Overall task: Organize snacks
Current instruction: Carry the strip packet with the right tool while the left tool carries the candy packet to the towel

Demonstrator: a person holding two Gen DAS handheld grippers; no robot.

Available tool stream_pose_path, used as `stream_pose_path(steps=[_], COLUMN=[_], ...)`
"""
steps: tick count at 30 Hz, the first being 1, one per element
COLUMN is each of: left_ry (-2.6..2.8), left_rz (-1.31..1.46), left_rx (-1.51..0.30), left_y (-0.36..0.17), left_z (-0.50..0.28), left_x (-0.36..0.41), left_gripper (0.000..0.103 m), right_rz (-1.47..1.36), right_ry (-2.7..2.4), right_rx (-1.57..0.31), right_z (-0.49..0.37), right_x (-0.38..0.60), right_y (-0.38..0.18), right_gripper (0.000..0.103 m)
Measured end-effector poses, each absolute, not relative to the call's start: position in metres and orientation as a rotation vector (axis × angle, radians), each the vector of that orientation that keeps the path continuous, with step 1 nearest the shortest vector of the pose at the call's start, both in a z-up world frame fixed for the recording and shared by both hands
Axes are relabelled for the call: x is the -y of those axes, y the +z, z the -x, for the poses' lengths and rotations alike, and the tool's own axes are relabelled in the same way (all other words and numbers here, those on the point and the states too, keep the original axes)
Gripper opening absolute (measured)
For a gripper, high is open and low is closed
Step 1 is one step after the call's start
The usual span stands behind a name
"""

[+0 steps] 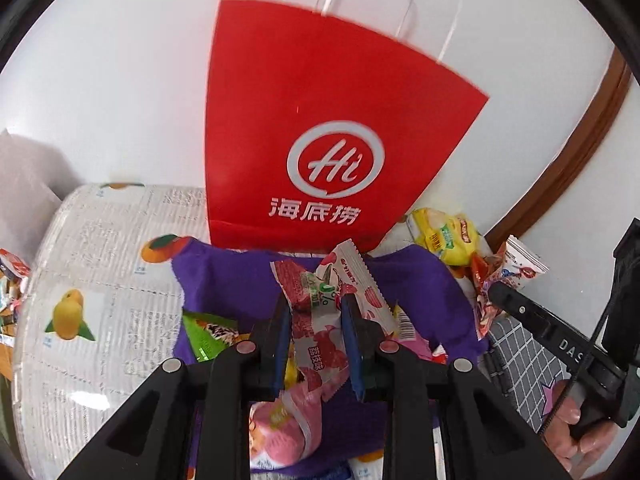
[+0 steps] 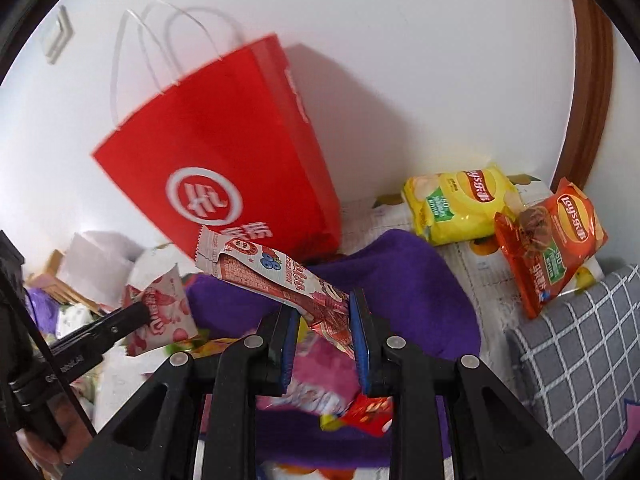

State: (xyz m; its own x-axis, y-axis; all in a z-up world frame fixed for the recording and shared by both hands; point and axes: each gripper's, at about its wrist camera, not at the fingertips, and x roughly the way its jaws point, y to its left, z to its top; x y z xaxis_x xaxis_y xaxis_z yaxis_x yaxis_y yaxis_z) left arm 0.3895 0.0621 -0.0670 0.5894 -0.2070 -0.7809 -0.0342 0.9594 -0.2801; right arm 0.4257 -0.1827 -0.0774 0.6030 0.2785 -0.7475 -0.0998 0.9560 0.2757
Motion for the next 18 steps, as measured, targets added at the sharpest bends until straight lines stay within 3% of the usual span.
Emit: stream_pose_path(steps=[18], left_ry=[-0.082], left_rz=[0.316], left_rx=[-1.073], left_y=[-0.113], left_z=[-0.418], left_x=[-0.071], left_gripper=[0.023], right_rz=[-0.086], right_ry=[0.144], right_rx=[-1.086], right_z=[-0.462], right_x=[0.177], right_y=[-0.157], right_gripper=[0.025])
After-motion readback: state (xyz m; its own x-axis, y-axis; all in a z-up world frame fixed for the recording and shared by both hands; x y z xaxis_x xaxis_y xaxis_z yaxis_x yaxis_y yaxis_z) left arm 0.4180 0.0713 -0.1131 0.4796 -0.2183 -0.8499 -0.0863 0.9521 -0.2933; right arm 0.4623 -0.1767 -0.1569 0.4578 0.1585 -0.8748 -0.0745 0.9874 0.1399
